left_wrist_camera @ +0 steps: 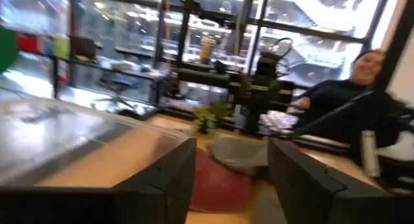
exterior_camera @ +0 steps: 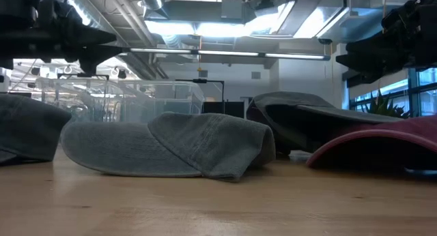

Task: Pick & Place hat
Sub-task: Put the left gray cap into the left transparent bin

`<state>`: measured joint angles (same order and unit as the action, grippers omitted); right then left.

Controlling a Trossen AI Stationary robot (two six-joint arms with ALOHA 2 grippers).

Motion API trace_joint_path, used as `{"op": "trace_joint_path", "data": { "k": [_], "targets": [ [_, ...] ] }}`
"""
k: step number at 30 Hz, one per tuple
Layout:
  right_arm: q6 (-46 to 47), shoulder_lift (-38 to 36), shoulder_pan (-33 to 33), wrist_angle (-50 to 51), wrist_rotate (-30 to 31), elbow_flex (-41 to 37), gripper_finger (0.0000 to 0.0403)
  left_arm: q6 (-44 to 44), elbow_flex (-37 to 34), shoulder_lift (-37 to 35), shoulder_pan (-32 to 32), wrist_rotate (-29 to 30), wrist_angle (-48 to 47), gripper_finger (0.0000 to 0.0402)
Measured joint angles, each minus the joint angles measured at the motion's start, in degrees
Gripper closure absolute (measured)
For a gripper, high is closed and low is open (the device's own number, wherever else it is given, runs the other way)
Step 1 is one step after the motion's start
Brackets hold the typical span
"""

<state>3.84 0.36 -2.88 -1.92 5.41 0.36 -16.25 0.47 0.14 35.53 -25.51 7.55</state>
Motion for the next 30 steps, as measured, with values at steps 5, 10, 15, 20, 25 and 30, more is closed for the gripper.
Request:
{"op": "trace_joint_path", "data": {
  "k": [5, 10, 15, 20, 25, 30],
  "targets": [
    [-0.02, 0.0, -0.01, -0.01, 0.0, 0.0, 0.0176, -6.96, 0.02, 0.0, 0.02, 0.08, -0.07, 0.0184],
    [-0.23, 0.0, 0.01, 0.0, 0.0, 0.0, 0.0176, -8.92, 0.06, 0.49, -0.69, -0.19, -3.33, 0.0181],
    [-1.55, 0.0, 0.01, -0.03, 0.1, 0.0, 0.0176, -7.55, 1.48, 4.53, -6.47, -2.21, -5.27, 0.0188],
    [-1.64, 0.0, 0.01, -0.35, 1.69, 0.0, 0.0176, -3.73, 6.61, 10.77, -14.43, -0.54, -14.7, 0.0195],
    [-4.03, 0.0, 0.0, -1.12, 6.47, 0.0, 0.0176, 4.17, 13.97, 16.21, -19.07, 14.15, -23.45, 0.0205],
    [-4.28, 0.0, 0.01, -1.41, 10.05, 0.0, 0.0176, 8.4, 20.35, 19.58, -21.15, 16.53, -25.44, 0.0219]
  ]
}}
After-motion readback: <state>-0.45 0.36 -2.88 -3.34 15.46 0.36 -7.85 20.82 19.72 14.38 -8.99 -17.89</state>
